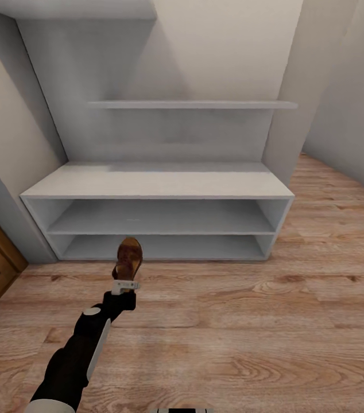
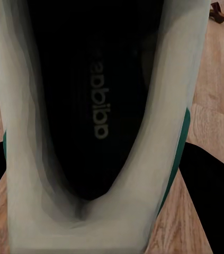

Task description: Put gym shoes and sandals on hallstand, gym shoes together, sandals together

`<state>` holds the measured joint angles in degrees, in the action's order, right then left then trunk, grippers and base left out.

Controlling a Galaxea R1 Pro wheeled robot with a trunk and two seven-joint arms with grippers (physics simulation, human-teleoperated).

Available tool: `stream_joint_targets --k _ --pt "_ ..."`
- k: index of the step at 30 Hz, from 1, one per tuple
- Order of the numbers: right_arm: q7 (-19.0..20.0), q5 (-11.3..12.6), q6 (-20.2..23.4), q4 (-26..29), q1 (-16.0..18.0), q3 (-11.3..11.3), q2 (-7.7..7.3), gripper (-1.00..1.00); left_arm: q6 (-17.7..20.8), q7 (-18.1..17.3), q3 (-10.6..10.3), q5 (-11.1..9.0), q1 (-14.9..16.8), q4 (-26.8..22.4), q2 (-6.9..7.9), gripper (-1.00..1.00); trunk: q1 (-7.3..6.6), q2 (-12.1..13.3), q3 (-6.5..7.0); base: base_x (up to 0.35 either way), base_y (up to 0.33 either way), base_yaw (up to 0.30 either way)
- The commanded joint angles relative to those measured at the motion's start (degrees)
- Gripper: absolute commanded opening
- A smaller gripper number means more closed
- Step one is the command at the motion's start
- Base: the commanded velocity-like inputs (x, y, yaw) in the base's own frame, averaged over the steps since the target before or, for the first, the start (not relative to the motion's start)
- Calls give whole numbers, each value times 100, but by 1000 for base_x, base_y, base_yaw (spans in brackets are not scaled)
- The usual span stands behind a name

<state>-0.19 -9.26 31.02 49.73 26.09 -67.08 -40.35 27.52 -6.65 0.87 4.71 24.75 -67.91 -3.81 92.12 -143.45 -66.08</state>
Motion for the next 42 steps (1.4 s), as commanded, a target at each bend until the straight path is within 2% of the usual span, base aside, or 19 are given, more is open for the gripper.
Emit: stream_joint_targets --k 1,6,15,29,42 --pt "10 -49 28 4 5 -6 1 -100 -42 -47 10 78 3 23 -22 -100 -1 -2 -5 0 0 0" --pt "22 -48 28 2 5 -7 1 -100 -242 -47 10 92 38 223 -54 -100 -1 -2 -5 0 0 0" --pt "11 -49 27 2 5 -7 1 -100 -276 -47 15 82 47 251 -48 -100 -1 -2 -5 46 4 0" --pt "10 -49 27 2 3 2 1 -100 -274 -38 10 74 47 251 -58 -100 -1 -2 -5 331 51 0" --pt "10 -49 27 2 5 10 1 -100 -274 -38 10 74 47 251 -58 -100 -1 -2 -5 315 -172 0"
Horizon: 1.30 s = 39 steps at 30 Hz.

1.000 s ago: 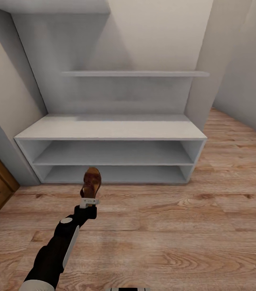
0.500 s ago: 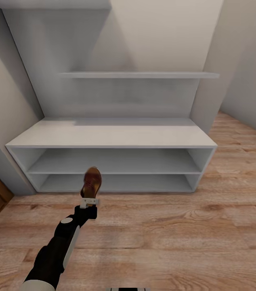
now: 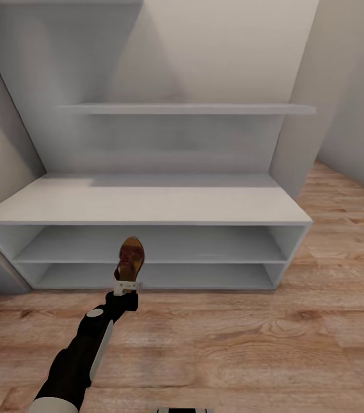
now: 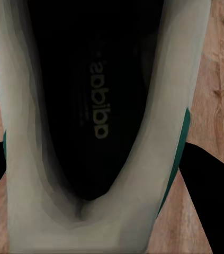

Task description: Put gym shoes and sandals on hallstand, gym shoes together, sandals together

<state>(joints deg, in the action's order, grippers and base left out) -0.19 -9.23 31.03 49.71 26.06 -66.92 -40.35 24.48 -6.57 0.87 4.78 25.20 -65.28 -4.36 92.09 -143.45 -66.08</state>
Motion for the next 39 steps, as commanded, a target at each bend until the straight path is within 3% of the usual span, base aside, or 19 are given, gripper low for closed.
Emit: stream_joint_targets --k 1,39 --pt "10 -52 26 3 6 -6 1 -100 30 -46 9 67 2 -11 -3 -100 2 -2 -5 325 -130 0" --pt "10 -52 26 3 9 -6 1 -100 30 -46 9 67 2 -11 -3 -100 2 -2 -5 344 59 0"
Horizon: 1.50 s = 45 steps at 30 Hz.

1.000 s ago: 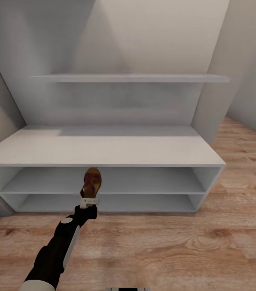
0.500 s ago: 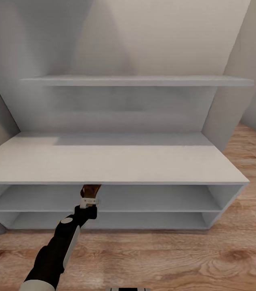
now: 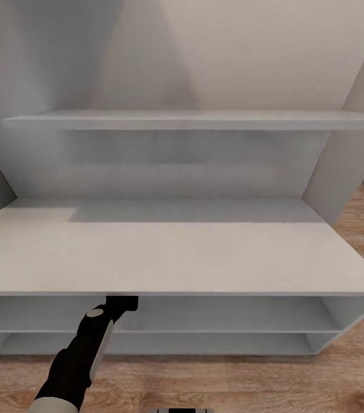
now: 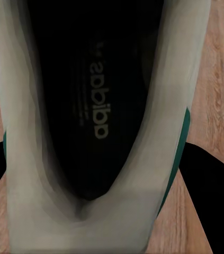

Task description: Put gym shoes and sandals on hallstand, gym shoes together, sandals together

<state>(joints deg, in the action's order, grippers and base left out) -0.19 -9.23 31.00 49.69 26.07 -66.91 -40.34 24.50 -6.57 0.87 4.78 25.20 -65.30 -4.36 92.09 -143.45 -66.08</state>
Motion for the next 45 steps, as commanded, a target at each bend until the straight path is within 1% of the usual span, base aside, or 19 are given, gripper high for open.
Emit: stream_joint_targets --k 1,10,11,45 --pt "10 -53 29 6 5 -6 0 -100 28 -46 9 67 2 -9 -3 -100 2 -2 -5 151 1 0" --pt "10 -53 29 6 7 -6 0 -100 28 -46 9 67 2 -9 2 -100 2 -2 -5 25 0 0" --pt "10 -53 29 6 7 -6 0 -100 28 -46 9 67 2 -9 3 100 2 -2 -5 1 0 0" --pt "10 -53 29 -3 7 3 9 -100 28 -46 10 76 2 -9 -3 100 2 -2 -5 0 0 0"
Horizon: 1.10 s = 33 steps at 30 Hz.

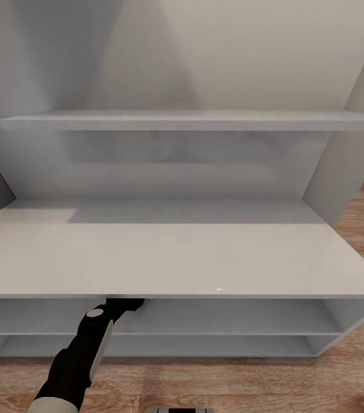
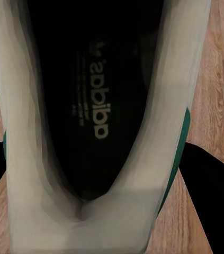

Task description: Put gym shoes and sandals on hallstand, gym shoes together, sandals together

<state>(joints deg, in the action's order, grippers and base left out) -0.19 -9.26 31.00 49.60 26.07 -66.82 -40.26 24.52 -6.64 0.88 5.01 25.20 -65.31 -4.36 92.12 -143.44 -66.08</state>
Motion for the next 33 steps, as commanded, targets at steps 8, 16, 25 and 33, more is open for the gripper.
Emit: stream_joint_targets --k 8,16,25,33 --pt "11 -49 28 5 6 -7 0 -100 23 -39 9 53 2 -8 -3 100 -1 -2 -5 -119 0 0" --pt "11 -49 28 5 7 -6 0 -100 26 -39 10 53 2 -8 -3 100 -1 -2 -5 -333 0 0" --pt "11 -49 28 6 7 -6 0 -100 25 -39 9 53 2 -8 -3 100 -1 -2 -5 -343 0 0" --pt "11 -49 28 43 5 -6 0 -100 18 -39 8 48 2 -8 -3 100 -1 -2 -5 -343 0 0"
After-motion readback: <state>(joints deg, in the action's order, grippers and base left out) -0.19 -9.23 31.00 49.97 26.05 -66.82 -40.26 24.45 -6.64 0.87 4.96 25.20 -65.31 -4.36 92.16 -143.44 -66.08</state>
